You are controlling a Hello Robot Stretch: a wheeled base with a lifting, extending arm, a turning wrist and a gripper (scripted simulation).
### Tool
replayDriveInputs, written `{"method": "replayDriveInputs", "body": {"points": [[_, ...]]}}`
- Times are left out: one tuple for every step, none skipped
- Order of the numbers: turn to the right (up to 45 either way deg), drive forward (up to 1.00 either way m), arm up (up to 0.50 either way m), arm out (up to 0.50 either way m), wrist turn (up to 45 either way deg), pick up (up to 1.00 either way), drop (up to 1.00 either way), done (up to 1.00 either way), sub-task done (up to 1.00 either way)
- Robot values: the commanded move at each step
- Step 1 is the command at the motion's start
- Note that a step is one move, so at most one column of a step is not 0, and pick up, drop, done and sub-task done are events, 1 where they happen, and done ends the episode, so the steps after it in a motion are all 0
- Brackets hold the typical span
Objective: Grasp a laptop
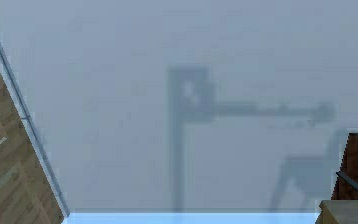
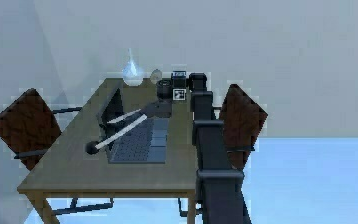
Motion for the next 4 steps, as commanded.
{"method": "replayDriveInputs", "body": {"points": [[0.0,0.0,0.0,0.0,45.0,0.0,0.0,0.0,0.0],[0.0,0.0,0.0,0.0,36.0,0.0,0.0,0.0,0.0],[0.0,0.0,-0.3,0.0,0.0,0.0,0.0,0.0,0.0],[0.0,0.0,0.0,0.0,0.0,1.0,0.0,0.0,0.0]]}}
